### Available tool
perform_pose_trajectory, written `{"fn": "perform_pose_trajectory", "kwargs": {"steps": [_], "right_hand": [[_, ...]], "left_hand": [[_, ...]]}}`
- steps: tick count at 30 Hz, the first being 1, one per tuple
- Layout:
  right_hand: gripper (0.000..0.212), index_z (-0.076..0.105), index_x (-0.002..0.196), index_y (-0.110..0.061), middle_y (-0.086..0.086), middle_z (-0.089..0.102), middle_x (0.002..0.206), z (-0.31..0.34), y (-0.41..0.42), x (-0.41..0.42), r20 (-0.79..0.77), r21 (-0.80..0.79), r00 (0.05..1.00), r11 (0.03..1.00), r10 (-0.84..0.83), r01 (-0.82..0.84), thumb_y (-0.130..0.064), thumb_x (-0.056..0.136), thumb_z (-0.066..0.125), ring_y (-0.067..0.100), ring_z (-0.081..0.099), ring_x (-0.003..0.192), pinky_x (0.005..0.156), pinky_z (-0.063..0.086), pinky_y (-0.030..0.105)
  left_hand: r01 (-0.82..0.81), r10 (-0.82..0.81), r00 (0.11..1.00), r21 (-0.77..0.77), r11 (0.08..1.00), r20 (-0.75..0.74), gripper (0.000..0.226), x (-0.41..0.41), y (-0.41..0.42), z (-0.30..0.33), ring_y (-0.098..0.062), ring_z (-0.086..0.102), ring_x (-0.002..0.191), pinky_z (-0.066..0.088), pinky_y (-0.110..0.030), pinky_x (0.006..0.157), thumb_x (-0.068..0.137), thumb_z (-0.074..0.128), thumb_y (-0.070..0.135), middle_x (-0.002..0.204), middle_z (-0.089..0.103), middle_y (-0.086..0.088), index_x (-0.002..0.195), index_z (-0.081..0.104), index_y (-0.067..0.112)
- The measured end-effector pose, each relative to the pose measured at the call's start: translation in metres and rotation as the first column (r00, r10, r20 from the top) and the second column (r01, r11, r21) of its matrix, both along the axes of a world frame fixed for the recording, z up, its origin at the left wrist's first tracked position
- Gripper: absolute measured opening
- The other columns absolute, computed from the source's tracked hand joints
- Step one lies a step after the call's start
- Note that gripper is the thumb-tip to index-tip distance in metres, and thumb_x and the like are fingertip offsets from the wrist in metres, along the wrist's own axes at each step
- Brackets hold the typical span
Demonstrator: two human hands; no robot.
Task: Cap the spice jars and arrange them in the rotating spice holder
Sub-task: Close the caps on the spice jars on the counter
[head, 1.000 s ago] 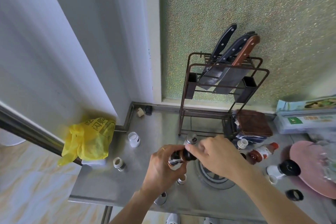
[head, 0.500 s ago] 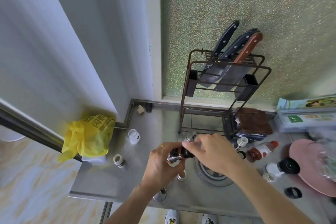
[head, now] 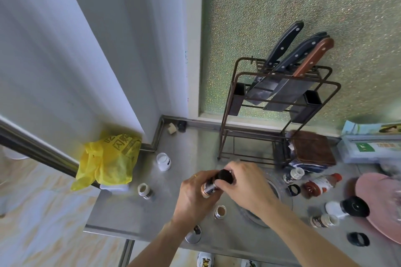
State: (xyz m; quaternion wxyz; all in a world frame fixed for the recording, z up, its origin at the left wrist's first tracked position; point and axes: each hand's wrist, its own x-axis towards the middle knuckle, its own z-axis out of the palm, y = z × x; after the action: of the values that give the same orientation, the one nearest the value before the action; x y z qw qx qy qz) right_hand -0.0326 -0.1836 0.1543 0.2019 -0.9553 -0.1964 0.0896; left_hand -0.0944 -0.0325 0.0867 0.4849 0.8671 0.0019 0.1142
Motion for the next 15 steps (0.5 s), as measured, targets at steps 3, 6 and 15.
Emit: {"fn": "perform_pose_trajectory", "kwargs": {"steps": [3, 6, 15], "right_hand": [[0.037, 0.066, 0.096, -0.02, -0.004, 0.065, 0.089, -0.027, 0.019, 0.01, 0.005, -0.056, 1.0, 0.998, -0.014, 0.014, -0.053, 0.079, 0.07, 0.017, 0.06, 0.082, 0.066, 0.04, 0.027], [0.032, 0.064, 0.105, -0.016, 0.003, 0.065, 0.101, -0.058, 0.037, 0.024, -0.047, -0.106, 0.999, 0.994, -0.027, 0.022, -0.038, 0.084, 0.073, 0.024, 0.064, 0.096, 0.074, 0.046, 0.031], [0.028, 0.06, 0.117, -0.017, 0.008, 0.06, 0.114, -0.135, 0.055, 0.046, -0.149, -0.213, 0.985, 0.976, -0.082, 0.049, -0.016, 0.091, 0.069, 0.03, 0.066, 0.105, 0.084, 0.053, 0.037]], "left_hand": [[-0.055, 0.053, 0.991, -0.012, 0.998, -0.121, 0.031, 0.013, 0.001, -0.019, -0.002, 0.071, 0.088, 0.055, -0.02, 0.076, 0.076, 0.078, 0.024, 0.095, 0.075, 0.015, 0.107, 0.071, 0.029], [-0.086, 0.108, 0.956, 0.091, 0.992, -0.272, 0.034, 0.036, 0.005, -0.045, -0.021, 0.071, 0.093, 0.055, -0.035, 0.08, 0.075, 0.075, 0.011, 0.098, 0.076, 0.001, 0.108, 0.069, 0.017], [0.019, 0.039, 0.868, 0.111, 0.994, -0.495, 0.036, 0.07, 0.011, -0.11, -0.024, 0.068, 0.098, 0.056, -0.04, 0.086, 0.079, 0.067, 0.005, 0.106, 0.071, -0.003, 0.113, 0.065, 0.015]]}}
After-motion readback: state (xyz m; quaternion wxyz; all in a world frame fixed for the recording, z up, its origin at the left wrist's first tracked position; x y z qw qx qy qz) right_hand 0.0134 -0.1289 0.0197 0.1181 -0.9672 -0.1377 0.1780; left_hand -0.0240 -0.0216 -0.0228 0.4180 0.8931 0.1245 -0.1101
